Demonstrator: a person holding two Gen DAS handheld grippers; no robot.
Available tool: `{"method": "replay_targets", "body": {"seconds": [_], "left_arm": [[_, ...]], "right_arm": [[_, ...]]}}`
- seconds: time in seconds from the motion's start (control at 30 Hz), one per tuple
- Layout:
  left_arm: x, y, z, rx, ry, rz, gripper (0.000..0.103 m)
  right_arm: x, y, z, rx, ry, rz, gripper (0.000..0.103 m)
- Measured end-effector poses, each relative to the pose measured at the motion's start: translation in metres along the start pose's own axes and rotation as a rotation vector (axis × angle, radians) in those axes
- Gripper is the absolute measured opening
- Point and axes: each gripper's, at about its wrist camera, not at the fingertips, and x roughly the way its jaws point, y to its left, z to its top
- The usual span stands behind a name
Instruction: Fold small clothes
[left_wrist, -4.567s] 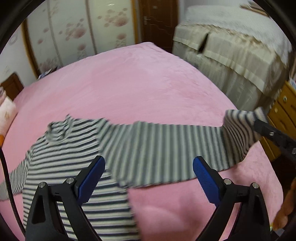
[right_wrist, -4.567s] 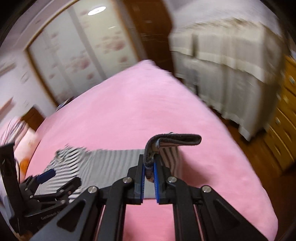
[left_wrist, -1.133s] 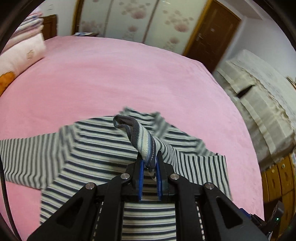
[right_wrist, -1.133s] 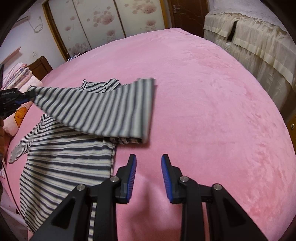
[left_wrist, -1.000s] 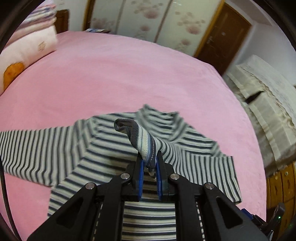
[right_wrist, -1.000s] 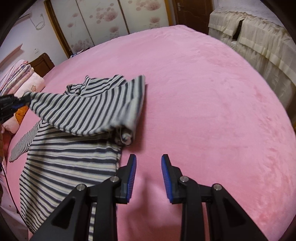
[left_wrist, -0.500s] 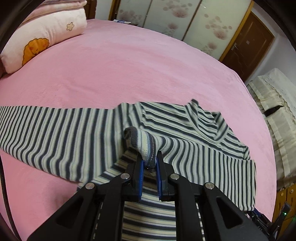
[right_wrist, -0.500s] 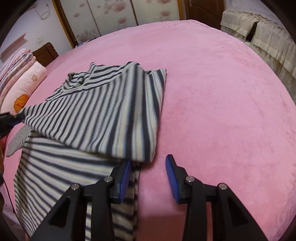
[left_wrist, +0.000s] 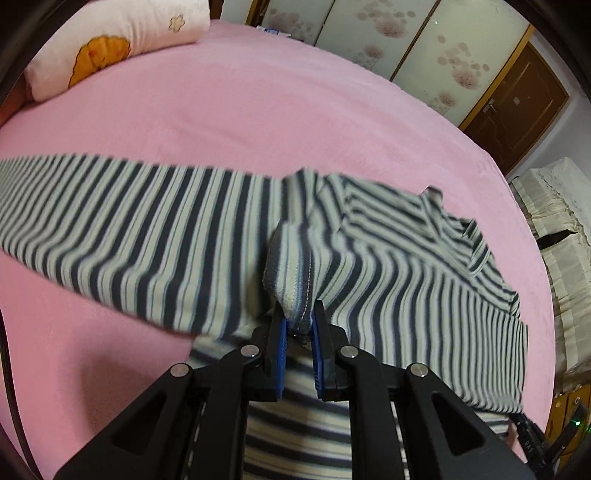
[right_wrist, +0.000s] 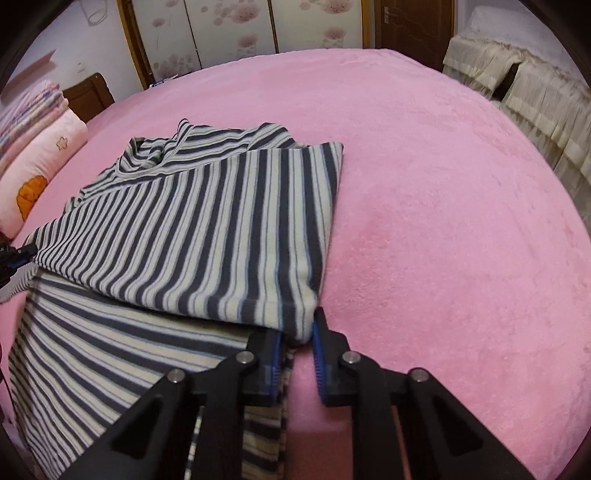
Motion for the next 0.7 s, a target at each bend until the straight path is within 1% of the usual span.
{"method": "replay_targets", "body": {"seconds": [0.1, 0.23, 0.27, 0.33, 0.37, 0.4, 0.5, 0.53, 0.57, 0.7], "left_arm": [[0.008, 0.005, -0.008, 0.018, 0.010, -0.005, 0.010], [0.013, 0.010, -0.013, 0.020, 0.035, -0.036, 0.012], [0.014, 0.012, -0.013, 0.016, 0.043, -0.050, 0.015], [0.013, 0.019, -0.011, -0.001, 0.061, -0.092, 0.018], [0.011, 0.021, -0.010, -0.006, 0.065, -0.105, 0.022], [0.009, 0.025, -0.008, -0.014, 0.072, -0.134, 0.024], [0.004, 0.033, -0.001, -0.015, 0.086, -0.192, 0.026], [0.002, 0.035, 0.002, -0.011, 0.091, -0.211, 0.026], [0.001, 0.037, 0.005, -0.009, 0.095, -0.225, 0.027], [0.004, 0.042, 0.020, -0.019, 0.113, -0.273, 0.029]], "right_arm": [[-0.003, 0.000, -0.003, 0.001, -0.001, -0.024, 0.012], [-0.007, -0.005, -0.008, 0.031, 0.008, -0.023, 0.011], [-0.008, -0.006, -0.010, 0.033, 0.013, -0.023, 0.011], [-0.008, -0.008, -0.013, 0.032, 0.032, -0.027, 0.011], [-0.008, -0.009, -0.014, 0.028, 0.038, -0.037, 0.013], [-0.009, -0.009, -0.015, 0.024, 0.044, -0.041, 0.013], [-0.016, -0.014, -0.016, 0.035, 0.055, -0.001, 0.014], [-0.020, -0.015, -0.016, 0.039, 0.053, 0.011, 0.017], [-0.025, -0.016, -0.016, 0.040, 0.046, 0.023, 0.019], [-0.045, -0.016, -0.012, 0.035, 0.014, 0.059, 0.022]]}}
